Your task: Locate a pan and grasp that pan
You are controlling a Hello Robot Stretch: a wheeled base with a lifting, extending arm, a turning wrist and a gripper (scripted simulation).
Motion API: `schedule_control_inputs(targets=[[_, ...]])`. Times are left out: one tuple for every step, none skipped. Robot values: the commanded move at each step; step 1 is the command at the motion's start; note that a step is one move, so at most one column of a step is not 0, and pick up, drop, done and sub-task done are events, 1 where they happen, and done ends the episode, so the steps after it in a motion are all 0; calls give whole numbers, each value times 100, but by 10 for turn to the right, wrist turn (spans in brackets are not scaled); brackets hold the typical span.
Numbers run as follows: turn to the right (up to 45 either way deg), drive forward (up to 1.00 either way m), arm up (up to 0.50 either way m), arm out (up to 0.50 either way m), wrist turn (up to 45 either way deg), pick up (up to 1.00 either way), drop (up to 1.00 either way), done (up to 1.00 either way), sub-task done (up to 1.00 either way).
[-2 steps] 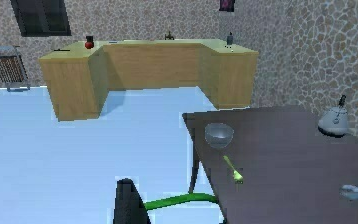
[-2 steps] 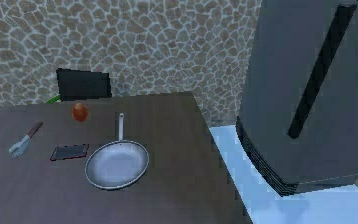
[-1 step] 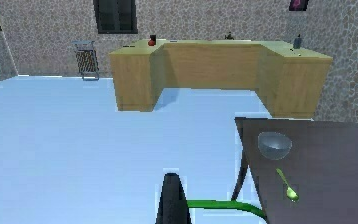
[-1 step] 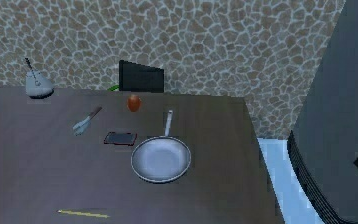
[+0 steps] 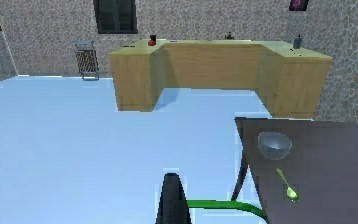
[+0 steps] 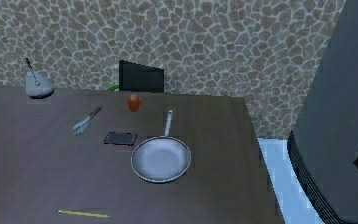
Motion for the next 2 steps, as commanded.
schedule_control_inputs(targets=[[0,0,38,0,0,0,0,0,0],[0,0,0,18,0,0,0,0,0]])
